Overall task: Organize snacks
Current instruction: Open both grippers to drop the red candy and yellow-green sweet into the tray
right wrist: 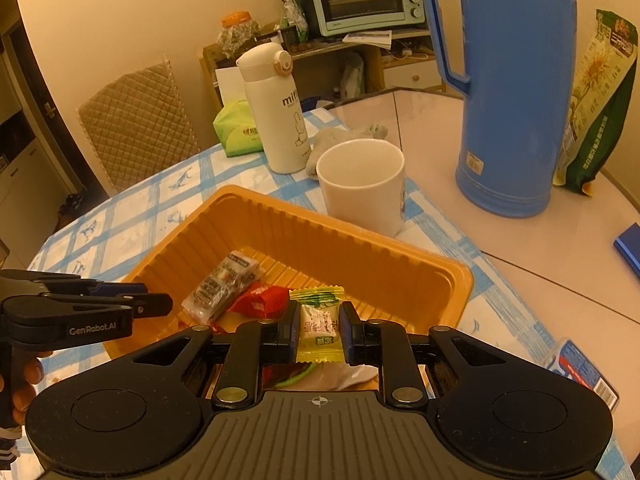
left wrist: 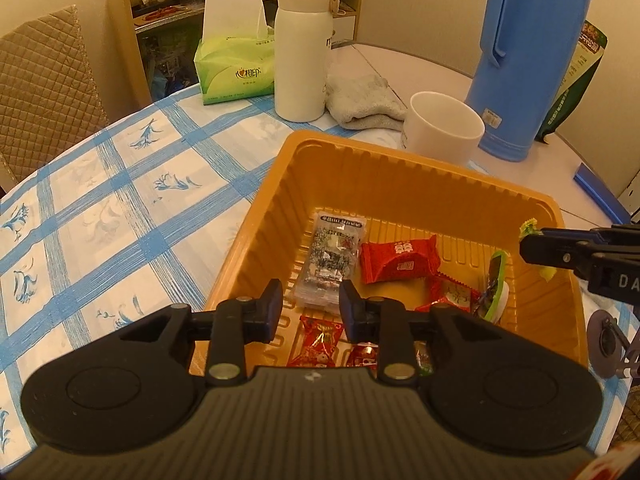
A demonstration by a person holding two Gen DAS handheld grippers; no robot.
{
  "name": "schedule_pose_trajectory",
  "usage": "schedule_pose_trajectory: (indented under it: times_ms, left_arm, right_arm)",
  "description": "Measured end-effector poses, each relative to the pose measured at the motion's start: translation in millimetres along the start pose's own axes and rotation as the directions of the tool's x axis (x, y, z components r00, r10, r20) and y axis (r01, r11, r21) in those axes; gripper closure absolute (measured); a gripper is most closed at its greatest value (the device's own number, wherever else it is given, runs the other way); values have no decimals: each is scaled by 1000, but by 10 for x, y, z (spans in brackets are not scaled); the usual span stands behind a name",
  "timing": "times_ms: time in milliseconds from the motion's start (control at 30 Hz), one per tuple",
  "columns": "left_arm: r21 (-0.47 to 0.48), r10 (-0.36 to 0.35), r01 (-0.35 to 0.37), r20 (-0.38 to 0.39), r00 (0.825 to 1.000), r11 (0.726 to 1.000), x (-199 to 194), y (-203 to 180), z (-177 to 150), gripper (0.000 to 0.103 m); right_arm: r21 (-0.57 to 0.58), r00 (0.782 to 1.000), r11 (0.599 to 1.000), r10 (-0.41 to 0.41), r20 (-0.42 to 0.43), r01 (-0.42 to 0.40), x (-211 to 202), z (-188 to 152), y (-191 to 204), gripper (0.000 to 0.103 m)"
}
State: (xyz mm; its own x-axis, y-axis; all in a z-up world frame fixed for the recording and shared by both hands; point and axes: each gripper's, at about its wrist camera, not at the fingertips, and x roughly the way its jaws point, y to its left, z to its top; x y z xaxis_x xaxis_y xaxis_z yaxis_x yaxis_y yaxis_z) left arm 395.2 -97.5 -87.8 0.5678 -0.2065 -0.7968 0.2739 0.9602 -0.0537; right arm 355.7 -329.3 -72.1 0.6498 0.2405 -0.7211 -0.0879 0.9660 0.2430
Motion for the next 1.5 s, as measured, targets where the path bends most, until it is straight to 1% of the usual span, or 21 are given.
schedule_pose_trajectory:
  times_ms: [100,233,700,833,933,1033,1067,1133,1167,1200,1233,1300,1500]
  left_arm:
    - [0,-2,2,10,1000,1000,-16,-1,41,75]
    - [-1,-6,6,19,1000,1000,-25,-7,83,72]
    - [-6,-15,15,23,1000,1000,-26,-20,115,70]
    - [-10,-18,18,24,1000,1000,-42,-9,98,67]
    - [-10,-18,18,26,999,1000,-63,-10,82,63]
    - [-10,-21,22,26,999,1000,-74,-12,75,62]
    - [-11,-21,21,27,999,1000,-84,-18,73,62]
    - [-11,-21,21,27,999,1000,-88,-20,72,60]
    - [-12,-20,21,28,999,1000,-86,-21,74,60]
    - [-11,-20,21,28,999,1000,-90,-23,72,60]
    - [-11,-21,21,28,999,1000,-90,-22,71,60]
    - [-10,-21,21,29,999,1000,-104,-30,69,59]
    - [-8,-20,20,38,999,1000,-165,-92,69,56]
  right_arm:
    - [-4,1000,1000,-2,4,2,44,36,6,82]
    - [-9,1000,1000,-7,1,7,107,74,11,82]
    - [-15,1000,1000,-27,-7,26,289,151,2,82]
    - [-3,1000,1000,-20,10,20,290,162,-12,81]
    - [20,1000,1000,-9,3,9,292,167,-31,81]
    - [37,1000,999,-5,-2,5,280,158,-50,80]
    - [39,1000,999,-1,-5,1,272,151,-53,79]
    - [42,1000,999,2,-10,-2,257,136,-53,72]
    - [42,1000,999,2,-6,-2,241,126,-48,62]
    - [42,1000,999,1,1,-1,224,119,-45,55]
    - [41,1000,999,-1,9,0,207,110,-36,53]
    - [43,1000,999,4,10,-4,186,107,-31,50]
    - [46,1000,999,6,10,-7,136,97,-26,49]
